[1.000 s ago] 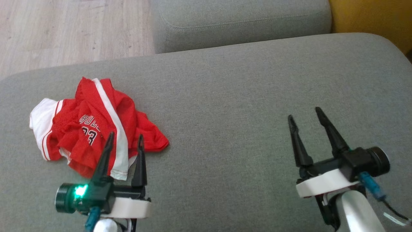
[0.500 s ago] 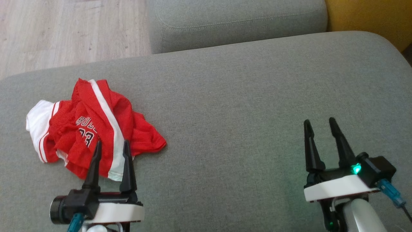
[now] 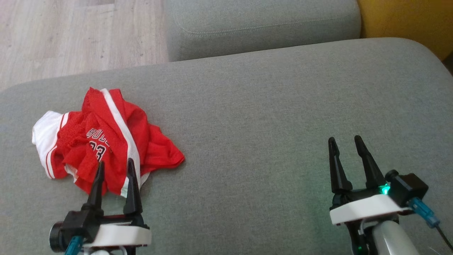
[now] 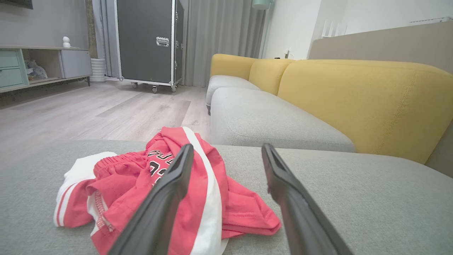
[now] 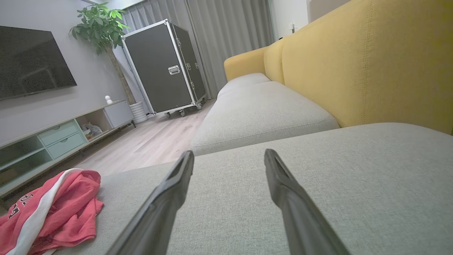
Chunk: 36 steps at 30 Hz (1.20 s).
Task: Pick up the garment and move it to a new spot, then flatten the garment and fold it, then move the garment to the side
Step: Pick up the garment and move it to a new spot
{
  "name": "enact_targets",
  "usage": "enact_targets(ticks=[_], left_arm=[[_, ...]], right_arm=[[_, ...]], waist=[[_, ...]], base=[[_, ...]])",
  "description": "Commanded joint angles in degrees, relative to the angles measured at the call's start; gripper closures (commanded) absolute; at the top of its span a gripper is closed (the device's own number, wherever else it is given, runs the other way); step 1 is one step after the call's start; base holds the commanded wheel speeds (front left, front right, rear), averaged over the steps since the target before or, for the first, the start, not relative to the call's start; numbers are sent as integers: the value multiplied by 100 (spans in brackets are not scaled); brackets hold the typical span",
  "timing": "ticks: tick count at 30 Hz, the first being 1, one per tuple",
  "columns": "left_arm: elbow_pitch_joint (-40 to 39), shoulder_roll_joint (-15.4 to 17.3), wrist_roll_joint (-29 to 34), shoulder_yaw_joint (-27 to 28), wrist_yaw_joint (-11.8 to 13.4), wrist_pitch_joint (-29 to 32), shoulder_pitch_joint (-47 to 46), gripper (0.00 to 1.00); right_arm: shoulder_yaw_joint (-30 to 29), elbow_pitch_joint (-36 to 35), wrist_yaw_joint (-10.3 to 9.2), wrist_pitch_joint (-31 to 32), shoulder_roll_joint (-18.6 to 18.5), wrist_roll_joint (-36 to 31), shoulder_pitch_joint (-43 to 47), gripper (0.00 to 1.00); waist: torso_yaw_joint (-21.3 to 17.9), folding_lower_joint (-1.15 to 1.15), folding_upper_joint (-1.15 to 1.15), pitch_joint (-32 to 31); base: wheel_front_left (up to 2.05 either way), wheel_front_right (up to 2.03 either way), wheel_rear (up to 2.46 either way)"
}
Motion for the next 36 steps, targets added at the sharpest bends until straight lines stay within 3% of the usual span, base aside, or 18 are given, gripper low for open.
enact_targets(ticks=[1,10,27,36], left_arm=[[-177,-4,-36,222,-2,-54,-208,0],[-181,-5,-40,375,-8,-54,-161,0],[-161,-6,111,804,-57,-54,257,0],[-180,-6,190,932,-119,-54,380,0]], right_arm=[[148,-183,-4,-61,-31,5,-253,0],[386,-196,-4,-61,-31,-7,-184,0],[1067,-106,-4,-61,-31,148,84,0],[1247,-139,-4,-61,-31,277,165,0]], waist=[[16,0,0,-13],[358,0,0,-152],[1557,0,0,-568],[1783,0,0,-630]], base=[[0,0,0],[0,0,0],[0,0,0],[0,0,0]])
